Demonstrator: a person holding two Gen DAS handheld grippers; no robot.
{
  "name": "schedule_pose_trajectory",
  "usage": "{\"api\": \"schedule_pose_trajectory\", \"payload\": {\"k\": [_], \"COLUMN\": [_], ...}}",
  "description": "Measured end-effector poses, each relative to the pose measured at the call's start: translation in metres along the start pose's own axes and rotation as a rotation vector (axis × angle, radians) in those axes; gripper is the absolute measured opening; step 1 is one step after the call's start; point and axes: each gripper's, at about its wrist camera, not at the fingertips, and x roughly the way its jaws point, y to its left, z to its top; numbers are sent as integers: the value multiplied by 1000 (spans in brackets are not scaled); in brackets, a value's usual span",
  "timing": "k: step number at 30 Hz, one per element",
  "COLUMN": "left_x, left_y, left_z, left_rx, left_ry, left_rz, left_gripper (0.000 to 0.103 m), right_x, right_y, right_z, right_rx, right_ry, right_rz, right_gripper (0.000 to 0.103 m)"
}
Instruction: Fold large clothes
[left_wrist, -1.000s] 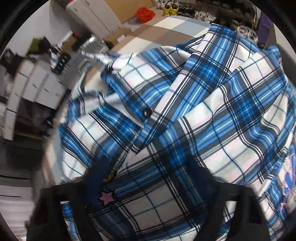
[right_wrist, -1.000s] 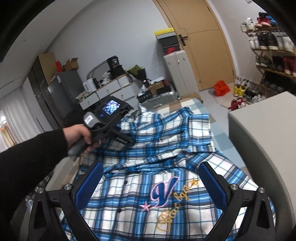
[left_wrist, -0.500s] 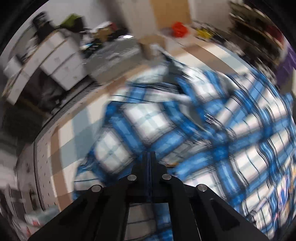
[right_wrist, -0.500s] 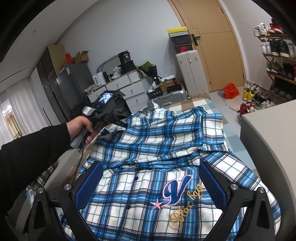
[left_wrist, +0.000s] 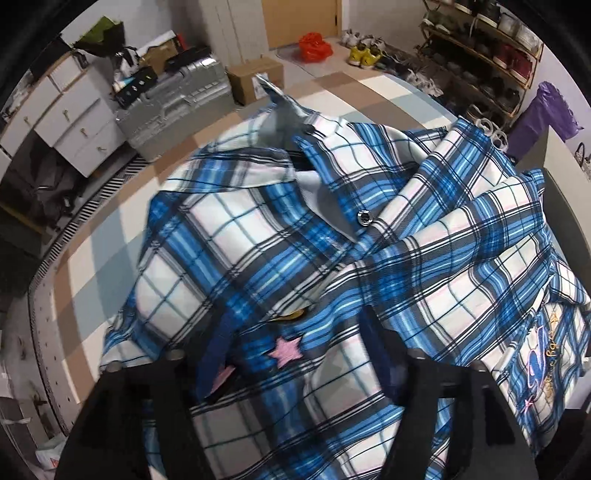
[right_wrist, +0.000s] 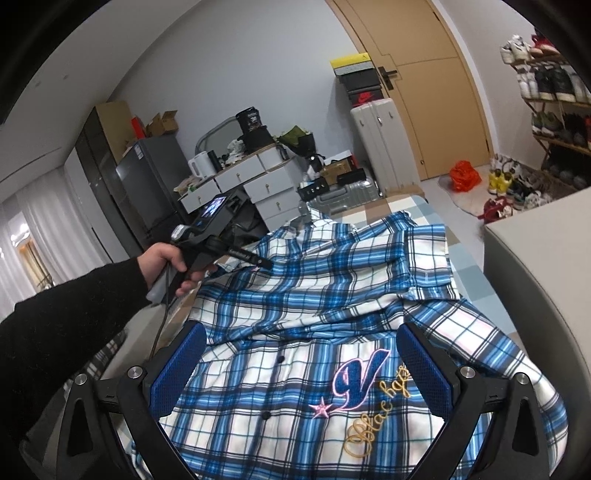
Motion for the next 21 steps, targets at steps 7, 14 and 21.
{"api": "schedule_pose_trajectory", "payload": {"k": [7, 14, 21], "left_x": [22, -8, -20], "left_y": [-3, -5, 8], "left_z": [-1, -14, -22], "left_rx": [87, 72, -65], "left_ry": [54, 47, -11], "left_rz": [86, 63, 163], "left_gripper": [41, 16, 15], "right_x": [2, 2, 3], "right_y": [-1, -1, 4], "right_z": [0, 0, -3], "right_rx": [11, 12, -21], "right_ry": [12, 12, 13], "right_rz": [16, 25, 16], "right_gripper": [103, 103, 103]}}
